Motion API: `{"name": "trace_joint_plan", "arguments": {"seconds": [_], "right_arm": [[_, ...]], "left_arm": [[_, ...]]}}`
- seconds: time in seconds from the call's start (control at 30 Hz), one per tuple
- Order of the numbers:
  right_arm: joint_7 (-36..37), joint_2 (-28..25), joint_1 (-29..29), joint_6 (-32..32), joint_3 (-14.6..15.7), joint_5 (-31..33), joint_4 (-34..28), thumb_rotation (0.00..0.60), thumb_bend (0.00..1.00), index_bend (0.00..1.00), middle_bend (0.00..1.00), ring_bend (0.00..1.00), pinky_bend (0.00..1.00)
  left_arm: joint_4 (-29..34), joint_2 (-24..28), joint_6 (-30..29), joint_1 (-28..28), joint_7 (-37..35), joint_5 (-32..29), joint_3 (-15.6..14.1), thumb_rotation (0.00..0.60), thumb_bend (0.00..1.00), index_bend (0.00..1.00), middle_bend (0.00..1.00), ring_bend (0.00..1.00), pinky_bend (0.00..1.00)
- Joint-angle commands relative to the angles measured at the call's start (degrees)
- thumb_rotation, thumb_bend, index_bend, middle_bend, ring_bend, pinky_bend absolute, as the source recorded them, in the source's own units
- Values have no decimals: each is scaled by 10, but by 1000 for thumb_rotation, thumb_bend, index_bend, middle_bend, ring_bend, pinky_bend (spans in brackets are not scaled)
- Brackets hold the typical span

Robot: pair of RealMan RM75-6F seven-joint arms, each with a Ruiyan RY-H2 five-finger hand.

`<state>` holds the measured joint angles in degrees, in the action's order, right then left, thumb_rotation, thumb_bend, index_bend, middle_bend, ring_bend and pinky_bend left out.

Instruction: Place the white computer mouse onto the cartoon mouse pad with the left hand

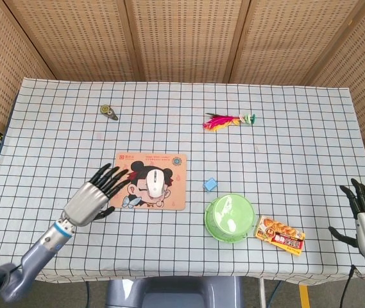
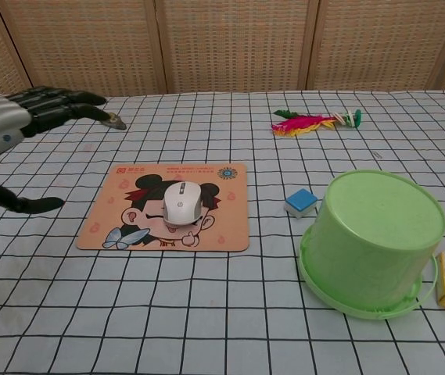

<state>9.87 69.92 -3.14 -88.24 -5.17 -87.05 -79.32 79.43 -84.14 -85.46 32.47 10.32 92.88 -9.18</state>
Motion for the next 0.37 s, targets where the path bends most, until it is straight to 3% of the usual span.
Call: {"name": "trace_joint_plan", "arguments": {"seconds": [0.03, 0.37], "right_arm": [[-8, 1, 0, -1, 2, -2, -2, 600, 75, 145, 0, 0, 0], [-27, 2, -2, -2, 12, -17, -13, 600, 75, 141, 0, 0, 0]], "left_arm": [[88, 27, -86, -111, 98, -64, 2, 600, 229, 56, 0, 0, 0], [121, 31, -114, -191, 96, -99, -2, 600, 205, 0, 0, 0, 0]]}}
